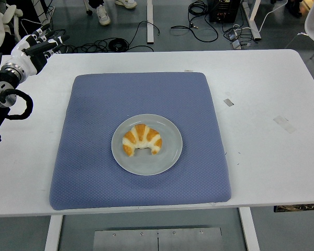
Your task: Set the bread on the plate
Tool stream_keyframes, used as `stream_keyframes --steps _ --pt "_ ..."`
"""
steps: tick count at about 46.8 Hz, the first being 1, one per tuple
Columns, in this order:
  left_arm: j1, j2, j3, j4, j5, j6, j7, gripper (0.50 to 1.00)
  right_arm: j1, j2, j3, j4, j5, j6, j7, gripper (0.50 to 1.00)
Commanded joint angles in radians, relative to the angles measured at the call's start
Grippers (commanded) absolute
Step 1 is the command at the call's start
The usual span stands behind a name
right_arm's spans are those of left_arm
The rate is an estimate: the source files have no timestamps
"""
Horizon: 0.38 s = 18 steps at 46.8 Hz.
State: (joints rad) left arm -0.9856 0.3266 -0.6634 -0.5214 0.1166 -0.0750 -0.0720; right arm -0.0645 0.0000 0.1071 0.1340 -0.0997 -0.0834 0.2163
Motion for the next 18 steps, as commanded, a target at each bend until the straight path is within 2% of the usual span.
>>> stream_keyframes --steps 1,4,9,18 --pt "0.001 0.000 0.001 0.000 0.000 -0.003 0.000 0.983 0.002 0.000 0.002 -0.004 0.000 -0.001 0.000 1.000" --pt "0.005 0.000 0.002 0.000 0.000 -0.028 0.001 0.983 0.002 0.000 -0.001 -0.005 0.000 -0.001 0.000 1.000" --pt "0.005 -0.003 -0.004 0.000 0.000 -0.108 0.001 0.992 0.000 0.000 -0.001 -0.005 0.000 -0.003 0.000 1.000" --pt "0.005 -0.020 0.011 0.000 0.003 -0.120 0.000 0.996 0.002 0.000 -0.003 -0.011 0.000 -0.006 0.000 1.000"
